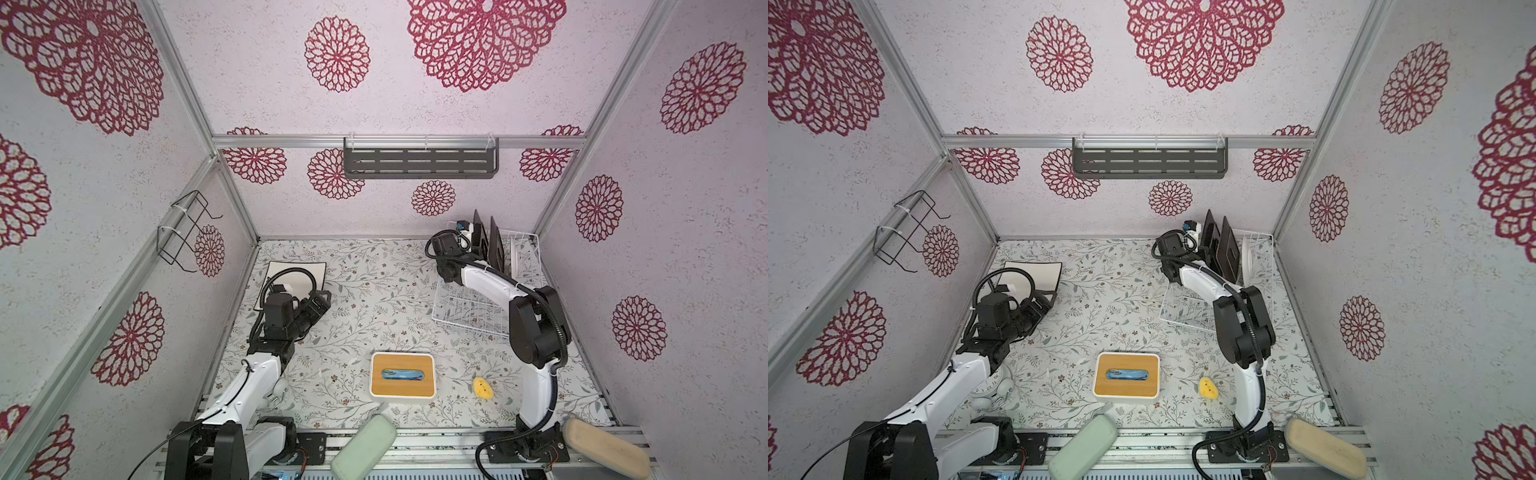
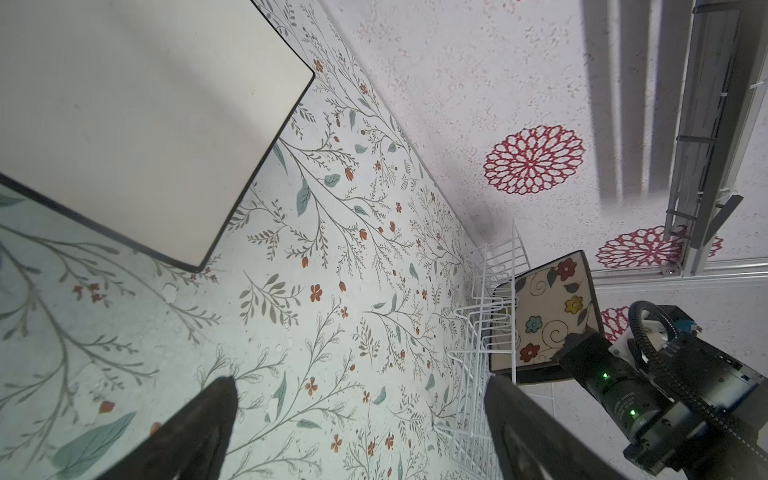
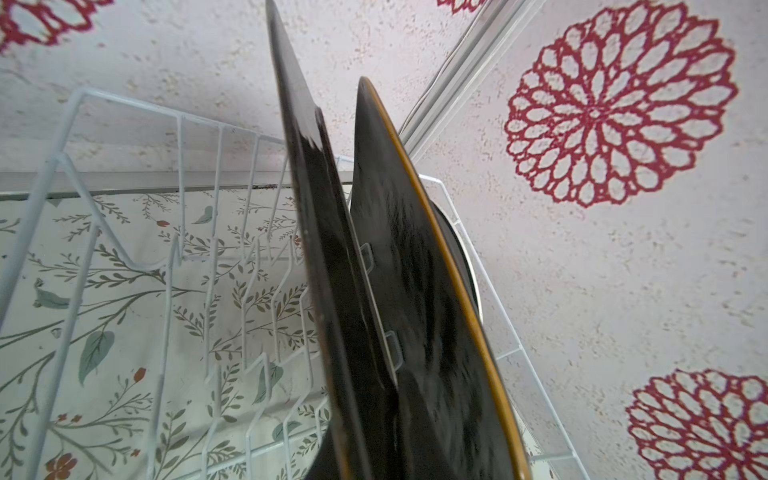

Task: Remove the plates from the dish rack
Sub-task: 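Lower the right gripper around the rim of the dark plate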

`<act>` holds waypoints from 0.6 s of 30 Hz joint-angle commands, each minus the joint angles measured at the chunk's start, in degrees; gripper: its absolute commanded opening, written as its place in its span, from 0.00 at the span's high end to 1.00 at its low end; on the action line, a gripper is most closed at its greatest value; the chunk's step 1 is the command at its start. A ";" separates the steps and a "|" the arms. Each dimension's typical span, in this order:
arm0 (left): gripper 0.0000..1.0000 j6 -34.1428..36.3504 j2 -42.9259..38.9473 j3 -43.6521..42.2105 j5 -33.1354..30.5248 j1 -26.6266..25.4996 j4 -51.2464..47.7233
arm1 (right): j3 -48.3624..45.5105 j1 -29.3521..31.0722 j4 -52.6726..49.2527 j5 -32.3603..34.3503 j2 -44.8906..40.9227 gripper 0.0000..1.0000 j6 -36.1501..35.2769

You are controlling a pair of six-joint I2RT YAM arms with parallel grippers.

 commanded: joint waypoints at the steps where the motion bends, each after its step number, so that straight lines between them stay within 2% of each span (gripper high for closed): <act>1: 0.03 0.23 0.02 1.60 0.16 -0.49 0.23 | -1.47 -0.45 1.79 1.73 -3.09 1.00 -1.43; 7: 0.03 -0.04 0.19 1.78 0.23 -0.60 0.13 | -5.99 -0.33 7.83 1.51 -6.00 1.00 -4.54; 18: 0.03 0.13 0.20 2.22 0.47 -0.77 -0.08 | -5.68 -0.36 8.15 1.32 -7.16 1.00 -6.09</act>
